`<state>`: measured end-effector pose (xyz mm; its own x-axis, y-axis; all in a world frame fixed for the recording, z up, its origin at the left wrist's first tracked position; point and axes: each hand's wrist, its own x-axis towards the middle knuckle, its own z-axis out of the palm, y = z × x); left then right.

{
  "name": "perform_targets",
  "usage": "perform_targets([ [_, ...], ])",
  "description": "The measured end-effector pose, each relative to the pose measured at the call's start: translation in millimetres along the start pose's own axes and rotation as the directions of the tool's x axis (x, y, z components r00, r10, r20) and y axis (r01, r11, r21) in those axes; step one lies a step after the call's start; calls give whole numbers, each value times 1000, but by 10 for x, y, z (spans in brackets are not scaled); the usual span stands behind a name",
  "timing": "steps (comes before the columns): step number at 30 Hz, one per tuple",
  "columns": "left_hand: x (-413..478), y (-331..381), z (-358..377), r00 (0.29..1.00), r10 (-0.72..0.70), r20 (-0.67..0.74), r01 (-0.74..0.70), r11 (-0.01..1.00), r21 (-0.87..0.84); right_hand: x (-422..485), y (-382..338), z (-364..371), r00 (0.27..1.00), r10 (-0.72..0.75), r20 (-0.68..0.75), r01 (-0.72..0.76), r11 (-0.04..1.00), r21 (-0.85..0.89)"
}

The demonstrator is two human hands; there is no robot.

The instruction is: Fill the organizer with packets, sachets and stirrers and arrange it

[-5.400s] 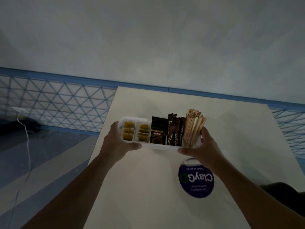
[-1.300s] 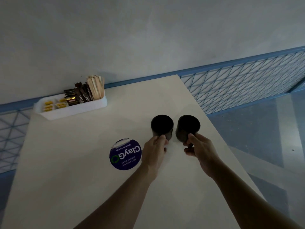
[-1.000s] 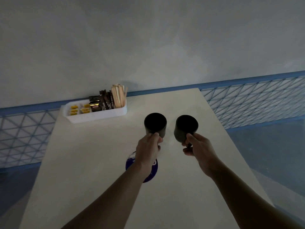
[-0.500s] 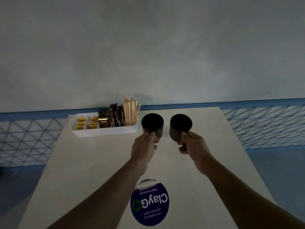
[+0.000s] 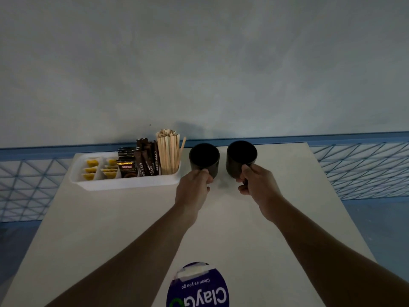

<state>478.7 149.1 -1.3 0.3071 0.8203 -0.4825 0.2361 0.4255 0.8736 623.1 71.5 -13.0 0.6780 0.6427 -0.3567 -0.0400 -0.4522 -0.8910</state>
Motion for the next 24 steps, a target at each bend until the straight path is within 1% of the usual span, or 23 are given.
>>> perform_targets([
  [8,54,-42,27,1000,-22,11,21,999,33,57,61,0,999,39,-1,-39,999,2],
  [12,38,-22,30,1000,-9,8,9,998,64,37,55,-19,999,36,3,-36,999,-24],
  [17,-60,11,-34,1000,-26,0,26,996,85,-24,28,-93,999,35,-10,-35,997,-61],
  [20,-146,-8,-96,1000,15,-3,-15,995,95,-124,22,-157,999,28,-41,-30,998,-47],
  [22,-239,-6,-158,999,53,-2,-53,993,104,-235,-9,-205,997,19,-70,-25,997,-79],
  [24,-355,25,-233,999,43,-16,-41,994,97,-377,-66,-254,996,2,-84,-12,993,-120],
])
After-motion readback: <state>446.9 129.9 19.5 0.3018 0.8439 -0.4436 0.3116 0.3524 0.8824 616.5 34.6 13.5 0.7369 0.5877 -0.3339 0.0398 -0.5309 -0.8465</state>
